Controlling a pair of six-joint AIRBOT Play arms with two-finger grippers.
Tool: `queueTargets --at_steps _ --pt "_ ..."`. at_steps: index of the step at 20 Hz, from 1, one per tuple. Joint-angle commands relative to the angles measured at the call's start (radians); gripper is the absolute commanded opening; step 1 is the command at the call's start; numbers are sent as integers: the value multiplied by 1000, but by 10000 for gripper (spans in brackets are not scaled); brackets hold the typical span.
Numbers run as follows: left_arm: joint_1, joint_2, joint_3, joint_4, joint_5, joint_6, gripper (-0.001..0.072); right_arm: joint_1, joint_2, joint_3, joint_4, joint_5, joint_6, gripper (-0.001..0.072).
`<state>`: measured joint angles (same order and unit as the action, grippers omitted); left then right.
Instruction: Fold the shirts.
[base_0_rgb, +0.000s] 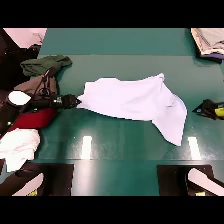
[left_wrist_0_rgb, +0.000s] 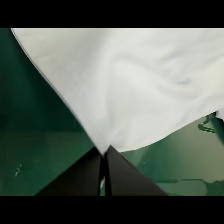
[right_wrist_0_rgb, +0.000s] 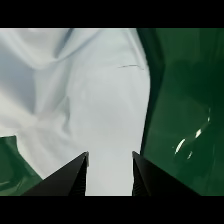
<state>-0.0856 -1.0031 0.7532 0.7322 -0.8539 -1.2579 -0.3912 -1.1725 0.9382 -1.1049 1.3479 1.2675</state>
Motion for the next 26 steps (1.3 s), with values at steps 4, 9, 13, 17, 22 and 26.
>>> queueTargets --at_steps 4,9,13,17,22,26 --pt "28 24 17 33 -50 1 25 -26 -185 -19 84 -163 -91 323" --pt "28 24 17 33 -48 1 25 -26 -283 33 93 -114 -94 322" --pt "28 24 17 33 -47 2 25 28 -299 33 92 -114 -113 322" --pt "28 24 18 32 -56 1 25 103 -299 33 92 -164 -117 147" --pt "28 25 105 35 -110 -21 23 137 -203 67 172 -129 -117 16" --pt "28 25 460 70 -163 -21 24 104 -21 267 428 -140 -117 14"
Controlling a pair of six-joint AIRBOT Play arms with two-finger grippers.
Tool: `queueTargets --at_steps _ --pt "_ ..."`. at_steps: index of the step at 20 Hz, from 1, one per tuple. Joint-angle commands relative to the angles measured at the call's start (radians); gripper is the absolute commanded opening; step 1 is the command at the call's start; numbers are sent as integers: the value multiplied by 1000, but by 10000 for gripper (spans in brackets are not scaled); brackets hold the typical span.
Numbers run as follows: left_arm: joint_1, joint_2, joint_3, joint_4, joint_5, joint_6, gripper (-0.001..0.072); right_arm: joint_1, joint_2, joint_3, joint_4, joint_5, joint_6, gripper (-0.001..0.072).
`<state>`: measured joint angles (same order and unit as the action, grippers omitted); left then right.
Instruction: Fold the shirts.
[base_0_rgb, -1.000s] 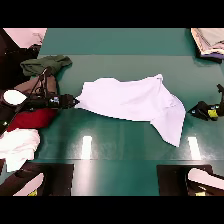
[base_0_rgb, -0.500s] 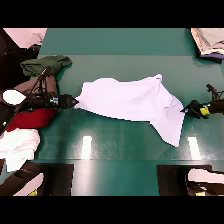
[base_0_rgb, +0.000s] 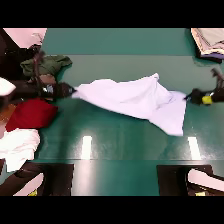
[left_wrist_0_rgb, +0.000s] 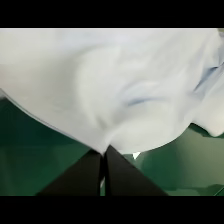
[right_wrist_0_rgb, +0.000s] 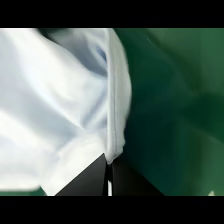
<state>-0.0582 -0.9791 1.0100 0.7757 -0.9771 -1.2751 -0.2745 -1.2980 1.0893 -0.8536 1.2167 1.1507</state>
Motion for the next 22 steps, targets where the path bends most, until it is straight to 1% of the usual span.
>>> queueTargets --at_steps 1,4,8,10,11,12,14,16,17,19,21,22 --pt "1 1 310 47 -53 -4 24 -19 145 184 218 -27 0 13" --pt "1 1 653 123 -109 -4 25 -23 249 408 230 -97 0 12" --pt "0 1 1036 142 -186 -8 25 -23 372 607 214 -196 0 12" --pt "0 11 1156 132 -189 -49 25 -23 419 691 138 -201 1 12" --pt "0 26 1176 127 -172 -66 25 -23 441 731 86 -196 2 12" --pt "0 51 1179 117 -153 -84 25 -23 459 767 26 -192 24 12" --pt "0 106 1173 89 -120 -91 24 -23 489 835 -119 -177 96 12" --pt "1 146 1175 61 -97 -108 24 -23 497 903 -238 -124 157 11" --pt "1 155 1176 58 -97 -127 24 -23 489 938 -270 -86 175 11" --pt "1 153 1148 76 -133 -137 24 -23 452 996 -274 -13 177 10" --pt "0 152 1027 139 -164 -177 24 -23 384 1024 -273 73 213 10" --pt "1 148 940 190 -173 -177 23 -23 346 1015 -272 115 223 10"
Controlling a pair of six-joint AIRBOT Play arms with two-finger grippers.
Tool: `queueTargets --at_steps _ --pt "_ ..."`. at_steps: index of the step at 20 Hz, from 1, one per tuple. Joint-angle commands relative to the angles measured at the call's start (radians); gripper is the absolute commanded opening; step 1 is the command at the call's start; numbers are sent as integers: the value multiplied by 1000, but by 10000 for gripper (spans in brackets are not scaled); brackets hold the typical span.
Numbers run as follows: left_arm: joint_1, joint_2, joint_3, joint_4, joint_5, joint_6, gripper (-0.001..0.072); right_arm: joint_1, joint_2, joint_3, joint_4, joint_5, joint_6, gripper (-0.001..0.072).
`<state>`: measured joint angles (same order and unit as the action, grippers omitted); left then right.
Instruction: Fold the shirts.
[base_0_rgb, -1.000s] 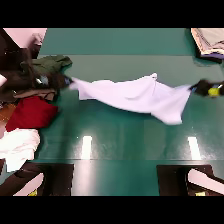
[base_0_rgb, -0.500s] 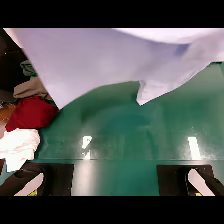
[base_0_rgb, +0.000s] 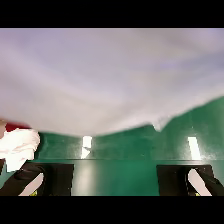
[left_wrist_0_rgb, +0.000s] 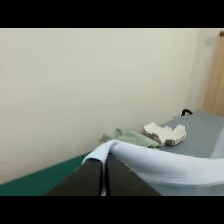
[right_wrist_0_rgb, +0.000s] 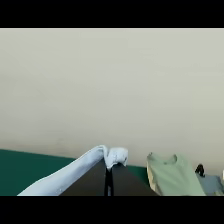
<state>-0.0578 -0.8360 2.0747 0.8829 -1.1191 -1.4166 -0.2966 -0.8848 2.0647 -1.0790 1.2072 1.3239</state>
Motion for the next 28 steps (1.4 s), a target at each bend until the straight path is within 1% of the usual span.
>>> queueTargets --at_steps 1,3,6,8,10,11,12,14,16,19,20,22,24,26,28 --pt "0 -7 -218 143 -39 -47 24 0 -108 4 -46 168 65 10" --pt "0 -51 -396 227 -52 -79 24 3 -192 -92 -45 258 91 10" --pt "0 -173 -628 221 -70 -76 25 61 -368 -227 -49 392 102 10" --pt "0 -277 -739 221 -62 -73 25 108 -484 -306 -49 404 102 10" --pt "0 -403 -783 221 -11 -65 25 147 -599 -356 -48 363 103 10" --pt "0 -468 -782 216 43 -40 25 163 -658 -364 -49 325 103 10" --pt "0 -522 -782 200 122 -5 25 175 -708 -364 -48 279 103 10" --pt "0 -596 -773 134 292 31 24 190 -798 -337 -48 167 103 10" --pt "0 -658 -727 102 418 37 25 202 -871 -278 -48 72 103 10" --pt "0 -706 -661 107 503 43 24 201 -934 -180 -50 -6 100 10" --pt "0 -709 -654 108 517 66 25 201 -940 -163 -50 -29 100 10" --pt "3 -708 -653 111 495 117 25 190 -939 -137 -52 -34 98 10" --pt "21 -708 -654 114 389 170 24 184 -933 -130 -87 40 86 10" --pt "33 -708 -656 145 287 187 24 192 -918 -150 -205 150 82 9" --pt "36 -708 -686 178 223 188 24 208 -873 -250 -252 154 80 10"
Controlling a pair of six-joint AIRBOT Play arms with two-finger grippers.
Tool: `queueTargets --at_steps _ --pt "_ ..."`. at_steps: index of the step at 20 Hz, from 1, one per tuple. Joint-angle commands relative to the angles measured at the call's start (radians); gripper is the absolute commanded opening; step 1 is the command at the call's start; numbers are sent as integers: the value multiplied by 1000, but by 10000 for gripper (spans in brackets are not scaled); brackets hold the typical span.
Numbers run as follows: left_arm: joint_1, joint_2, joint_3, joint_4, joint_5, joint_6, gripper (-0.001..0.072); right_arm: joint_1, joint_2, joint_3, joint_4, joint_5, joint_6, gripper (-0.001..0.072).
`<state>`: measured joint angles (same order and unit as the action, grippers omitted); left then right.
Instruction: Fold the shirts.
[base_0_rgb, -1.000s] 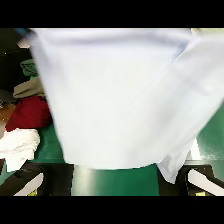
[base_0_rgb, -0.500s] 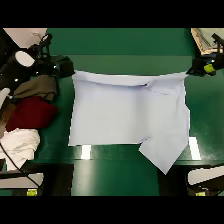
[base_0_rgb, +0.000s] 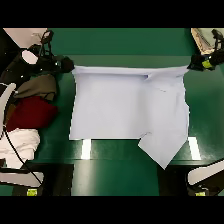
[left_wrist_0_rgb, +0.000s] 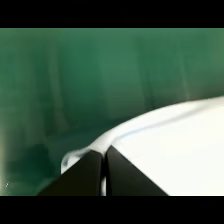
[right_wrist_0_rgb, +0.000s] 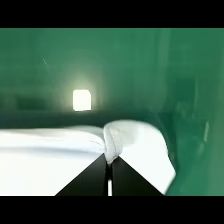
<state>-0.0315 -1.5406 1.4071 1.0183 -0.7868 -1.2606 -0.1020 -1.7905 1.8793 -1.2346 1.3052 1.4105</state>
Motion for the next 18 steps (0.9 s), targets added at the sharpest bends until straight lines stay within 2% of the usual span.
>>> queueTargets --at_steps 1,7,8,9,10,11,16,18 --pt "10 -4 -43 46 -121 31 24 19 63 -134 -98 40 -6 9" --pt "10 -4 -145 61 -130 23 27 72 194 -461 -93 -122 -5 15" --pt "10 -4 -143 61 -135 0 140 83 205 -484 -93 -138 -5 16" --pt "10 -4 -144 61 -143 -23 428 91 214 -499 -93 -140 -5 57" --pt "10 -4 -144 61 -154 -42 547 94 222 -506 -93 -135 -4 235" --pt "10 -2 -138 71 -179 -48 478 94 229 -505 -93 -115 -4 294" --pt "120 105 -151 103 -441 -48 481 14 336 -506 -91 151 -8 294" --pt "170 205 -250 95 -521 -35 481 -29 388 -512 -29 260 -58 294"
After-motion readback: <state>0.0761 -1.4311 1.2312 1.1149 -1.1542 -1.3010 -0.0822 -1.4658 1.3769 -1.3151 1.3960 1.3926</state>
